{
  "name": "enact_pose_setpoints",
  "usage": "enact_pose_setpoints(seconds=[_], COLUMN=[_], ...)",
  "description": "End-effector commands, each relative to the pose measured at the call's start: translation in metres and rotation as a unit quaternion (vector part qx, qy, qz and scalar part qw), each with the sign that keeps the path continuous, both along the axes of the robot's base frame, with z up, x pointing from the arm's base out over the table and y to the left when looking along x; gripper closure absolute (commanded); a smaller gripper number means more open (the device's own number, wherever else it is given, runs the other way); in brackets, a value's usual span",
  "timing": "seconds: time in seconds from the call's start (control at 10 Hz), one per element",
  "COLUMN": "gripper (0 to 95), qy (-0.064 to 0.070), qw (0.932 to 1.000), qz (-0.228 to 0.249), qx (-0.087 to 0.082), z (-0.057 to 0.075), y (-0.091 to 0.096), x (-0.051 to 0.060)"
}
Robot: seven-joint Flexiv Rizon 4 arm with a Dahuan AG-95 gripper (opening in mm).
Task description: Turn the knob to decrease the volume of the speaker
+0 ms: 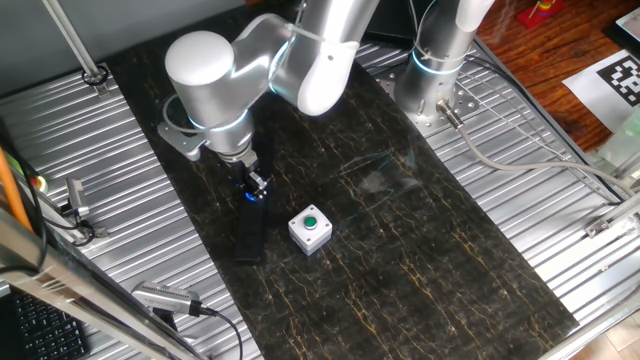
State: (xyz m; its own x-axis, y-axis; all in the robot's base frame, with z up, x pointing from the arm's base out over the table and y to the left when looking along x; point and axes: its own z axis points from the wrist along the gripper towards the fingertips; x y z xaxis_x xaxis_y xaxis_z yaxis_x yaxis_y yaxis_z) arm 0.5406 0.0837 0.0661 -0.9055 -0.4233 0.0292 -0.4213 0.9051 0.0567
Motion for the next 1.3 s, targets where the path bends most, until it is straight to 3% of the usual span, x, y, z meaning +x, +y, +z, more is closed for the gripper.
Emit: enact_pose_setpoints(seconds=[0.1,0.5,0.8,0.9,1.0,1.3], gripper=[76.0,76.0,76.0,76.0,76.0,76.0], qy=[0.000,-0.005,-0.007,-0.007,-0.008,-0.009], qw=[0.9979,0.9878,0.9765,0.9748,0.9688,0.9633], qz=[0.064,0.155,0.215,0.223,0.247,0.268], qx=[0.003,0.011,0.012,0.012,0.013,0.013], z=[-0.0009,-0.0010,-0.0009,-0.0008,-0.0006,-0.0006], y=[-0.0003,0.0010,0.0017,0.0017,0.0017,0.0024], x=[-0.0002,-0.0007,-0.0009,-0.0009,-0.0009,-0.0012])
